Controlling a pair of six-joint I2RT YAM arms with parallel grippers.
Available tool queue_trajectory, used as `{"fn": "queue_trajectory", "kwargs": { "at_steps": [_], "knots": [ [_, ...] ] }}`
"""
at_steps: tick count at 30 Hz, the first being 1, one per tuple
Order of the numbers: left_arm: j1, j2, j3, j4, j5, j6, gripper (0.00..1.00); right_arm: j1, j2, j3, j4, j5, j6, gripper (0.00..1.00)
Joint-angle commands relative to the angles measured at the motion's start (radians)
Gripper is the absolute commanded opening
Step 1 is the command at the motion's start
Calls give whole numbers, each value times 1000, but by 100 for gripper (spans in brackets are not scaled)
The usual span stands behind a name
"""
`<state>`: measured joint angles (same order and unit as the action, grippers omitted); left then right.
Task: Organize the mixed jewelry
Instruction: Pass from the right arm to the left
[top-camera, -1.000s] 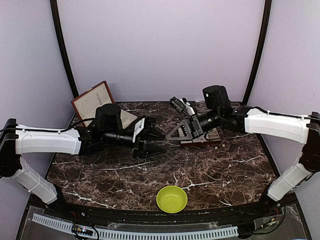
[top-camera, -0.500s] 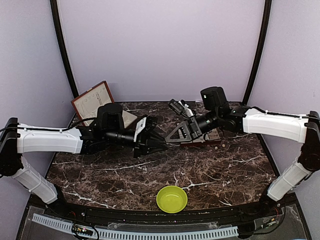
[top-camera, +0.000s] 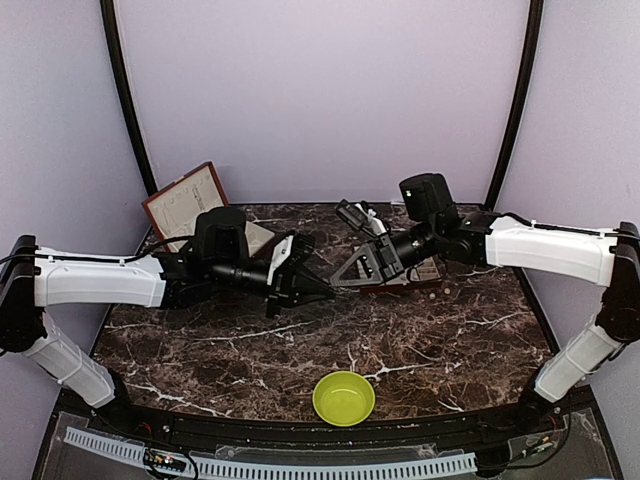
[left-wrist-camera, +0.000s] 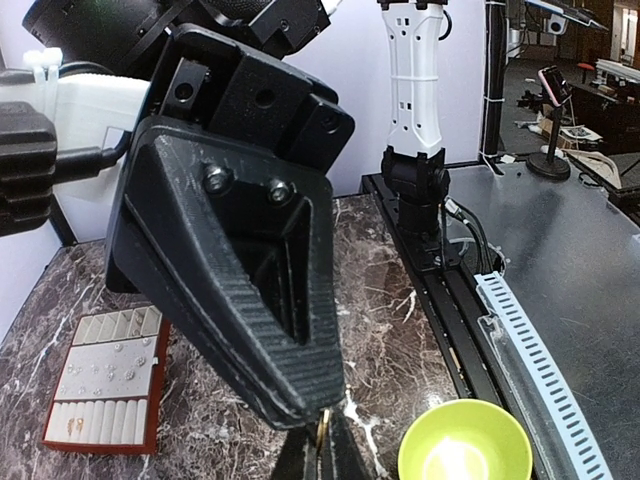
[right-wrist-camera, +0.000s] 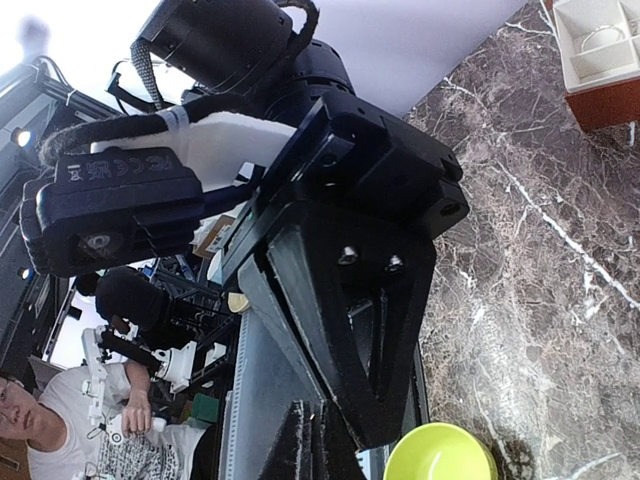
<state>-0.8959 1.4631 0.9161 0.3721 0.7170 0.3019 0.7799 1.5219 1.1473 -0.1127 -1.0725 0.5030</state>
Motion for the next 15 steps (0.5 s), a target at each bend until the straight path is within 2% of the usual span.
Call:
{"fn": "queue_trajectory", "kwargs": {
  "at_steps": [1,2,5,7,9,15],
  "knots": [
    [-4,-2,27,20,40,-36,0,-9,4,22,3,53,-27,0],
    [-4,3,33,16,42,-53,0,-15,6,22,-2,55,-30,0],
    [-3,19,47,9,51,-97,0,-31,1,18,-2,68,-33,22],
    [-4,33,58,3,34,-136,0,-43,-9,12,7,73,-31,42],
    [3,46,69,-11,22,-185,0,-61,-19,2,13,83,-27,55],
    [48,80,110,-55,39,-270,0,-147,-94,-93,146,124,47,69]
  ]
}}
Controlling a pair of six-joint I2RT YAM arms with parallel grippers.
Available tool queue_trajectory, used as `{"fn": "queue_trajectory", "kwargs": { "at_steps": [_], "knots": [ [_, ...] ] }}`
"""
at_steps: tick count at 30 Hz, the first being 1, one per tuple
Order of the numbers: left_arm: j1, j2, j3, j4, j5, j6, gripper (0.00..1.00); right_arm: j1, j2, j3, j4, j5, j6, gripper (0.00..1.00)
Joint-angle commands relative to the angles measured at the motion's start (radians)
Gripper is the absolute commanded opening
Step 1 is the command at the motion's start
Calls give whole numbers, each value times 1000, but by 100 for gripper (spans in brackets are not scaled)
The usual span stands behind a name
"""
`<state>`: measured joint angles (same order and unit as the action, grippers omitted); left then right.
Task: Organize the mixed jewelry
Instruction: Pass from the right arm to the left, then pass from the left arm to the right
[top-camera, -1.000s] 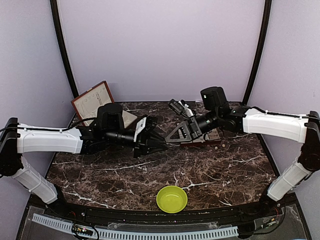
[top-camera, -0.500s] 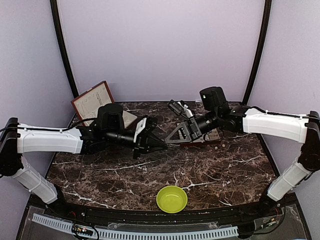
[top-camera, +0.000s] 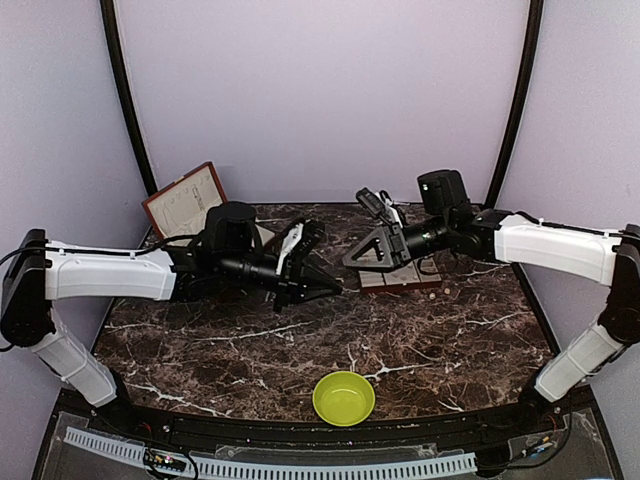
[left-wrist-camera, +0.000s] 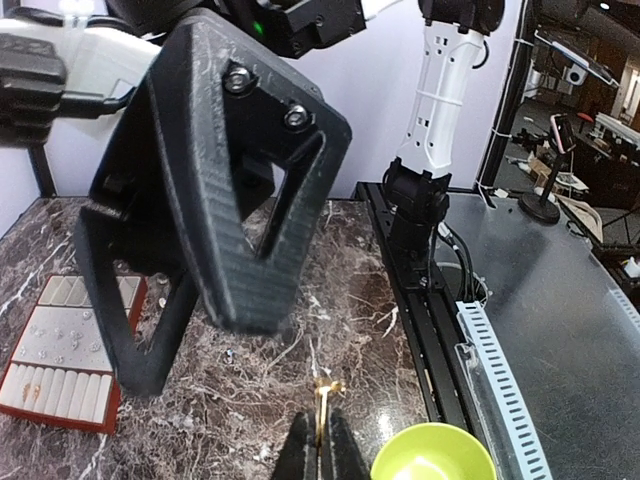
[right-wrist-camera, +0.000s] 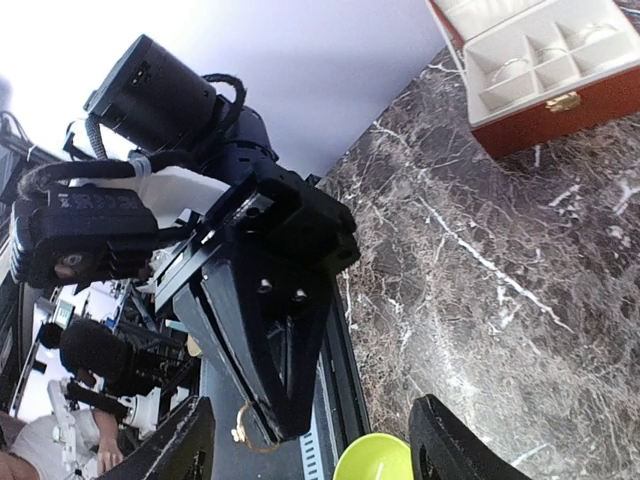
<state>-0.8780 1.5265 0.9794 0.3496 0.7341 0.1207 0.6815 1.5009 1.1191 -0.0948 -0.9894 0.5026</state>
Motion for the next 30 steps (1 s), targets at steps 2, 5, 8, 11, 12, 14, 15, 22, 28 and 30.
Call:
{"fn": "queue_trajectory", "kwargs": {
  "at_steps": [2,5,8,11,12,14,15,22,28,30],
  "knots": [
    [68,34,68,-46,54,-129,0,-69,-112,-101,164,83,66,72],
    [116,62,98,-63,121,-193,0,-82,-169,-129,144,175,44,75],
    [163,89,130,-79,159,-263,0,-83,-205,-131,75,289,-18,78],
    [174,101,161,-145,175,-260,0,-78,-218,-136,45,349,-47,79],
    [174,109,182,-166,183,-244,0,-75,-215,-136,44,347,-51,79],
    [174,123,211,-234,213,-217,0,-63,-202,-129,44,334,-61,78],
    [175,125,216,-264,231,-209,0,-53,-193,-123,41,324,-70,78],
    [174,133,180,-270,268,-180,0,21,-96,-38,-15,230,-128,64],
    [173,137,166,-240,293,-196,0,45,-38,-5,-57,267,-168,63],
    [173,136,161,-232,299,-200,0,50,-25,3,-56,264,-172,59]
  ]
}}
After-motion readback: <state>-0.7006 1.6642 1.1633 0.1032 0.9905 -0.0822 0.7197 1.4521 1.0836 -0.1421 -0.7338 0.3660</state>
